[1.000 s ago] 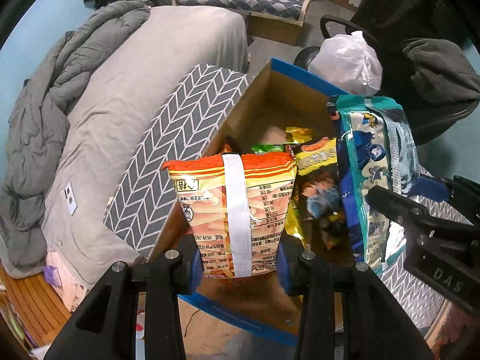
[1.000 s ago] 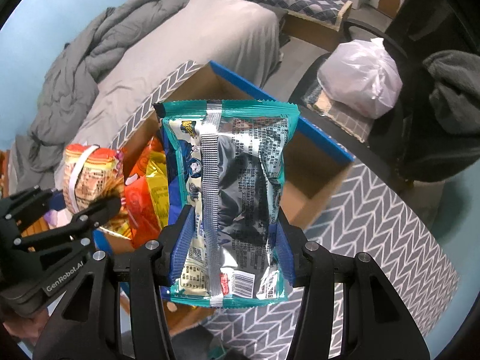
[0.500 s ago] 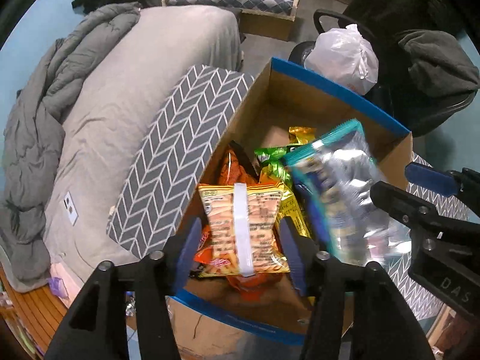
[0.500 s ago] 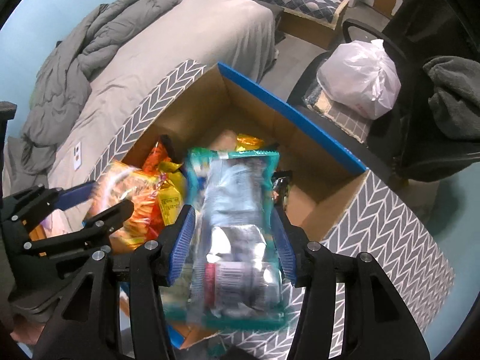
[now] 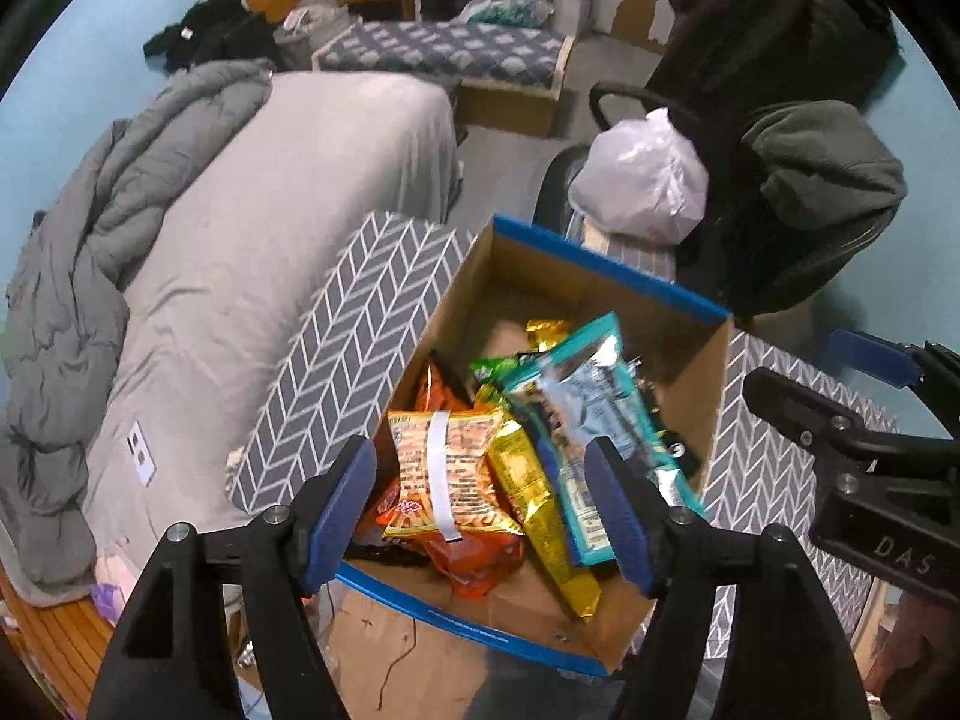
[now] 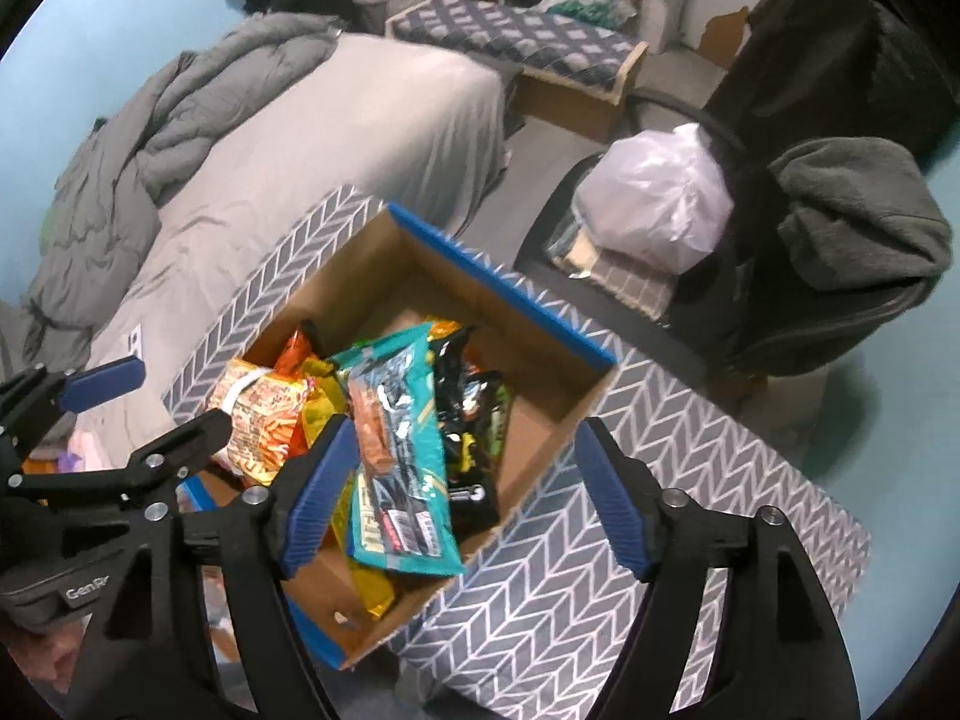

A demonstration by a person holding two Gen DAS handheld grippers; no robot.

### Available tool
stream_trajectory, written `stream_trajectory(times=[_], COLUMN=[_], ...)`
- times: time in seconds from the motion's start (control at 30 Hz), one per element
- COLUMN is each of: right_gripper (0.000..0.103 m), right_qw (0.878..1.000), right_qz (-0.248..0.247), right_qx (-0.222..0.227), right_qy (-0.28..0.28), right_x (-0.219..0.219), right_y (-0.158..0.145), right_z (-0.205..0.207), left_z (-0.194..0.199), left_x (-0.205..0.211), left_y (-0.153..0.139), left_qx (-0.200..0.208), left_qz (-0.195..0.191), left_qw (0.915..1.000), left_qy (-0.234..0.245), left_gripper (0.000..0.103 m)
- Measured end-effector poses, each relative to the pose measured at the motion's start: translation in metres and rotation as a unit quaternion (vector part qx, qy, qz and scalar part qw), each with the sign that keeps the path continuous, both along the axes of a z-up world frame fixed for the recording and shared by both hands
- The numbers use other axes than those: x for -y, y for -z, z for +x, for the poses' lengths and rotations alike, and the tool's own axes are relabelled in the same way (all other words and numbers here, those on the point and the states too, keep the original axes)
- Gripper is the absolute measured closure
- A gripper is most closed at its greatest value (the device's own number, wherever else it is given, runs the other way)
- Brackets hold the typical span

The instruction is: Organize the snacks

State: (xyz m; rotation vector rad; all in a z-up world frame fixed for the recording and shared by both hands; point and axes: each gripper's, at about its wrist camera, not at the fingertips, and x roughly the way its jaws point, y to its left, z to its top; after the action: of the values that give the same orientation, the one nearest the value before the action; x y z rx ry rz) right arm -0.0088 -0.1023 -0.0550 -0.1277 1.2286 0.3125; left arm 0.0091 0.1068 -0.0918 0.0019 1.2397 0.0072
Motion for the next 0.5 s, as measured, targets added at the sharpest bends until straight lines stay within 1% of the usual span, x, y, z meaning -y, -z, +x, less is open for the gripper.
stream_trajectory(times=[0.13, 0.2, 0.23, 0.27, 0.37, 0.5], right_gripper=[0.024, 0.023, 0.023, 0.023, 0.023, 0.023], right_qw=[0.999, 0.999, 0.998, 0.998, 0.997, 0.995], right_qz=[0.012, 0.012, 0.012, 0.012, 0.015, 0.015], right_qx=[0.027, 0.037, 0.044, 0.048, 0.062, 0.074], right_qy=[0.021, 0.029, 0.033, 0.035, 0.047, 0.059], right_x=[0.015, 0.021, 0.025, 0.026, 0.037, 0.048], right_y=[-0.025, -0.033, -0.040, -0.043, -0.057, -0.067], right_z=[-0.005, -0.006, -0.008, -0.009, -0.014, -0.020], left_z=[-0.003, -0.005, -0.007, -0.008, -0.012, -0.017], left_x=[0.007, 0.010, 0.012, 0.014, 0.019, 0.029], left_y=[-0.018, -0.025, -0.030, -0.034, -0.045, -0.054], left_qx=[0.015, 0.024, 0.031, 0.036, 0.051, 0.056], left_qz=[-0.005, -0.008, -0.009, -0.008, -0.008, -0.007], left_qw=[0.9999, 0.9997, 0.9995, 0.9993, 0.9987, 0.9983], left_qy=[0.006, 0.006, 0.004, 0.003, 0.004, 0.016], left_gripper=[0.028, 0.024, 0.020, 0.018, 0.018, 0.018])
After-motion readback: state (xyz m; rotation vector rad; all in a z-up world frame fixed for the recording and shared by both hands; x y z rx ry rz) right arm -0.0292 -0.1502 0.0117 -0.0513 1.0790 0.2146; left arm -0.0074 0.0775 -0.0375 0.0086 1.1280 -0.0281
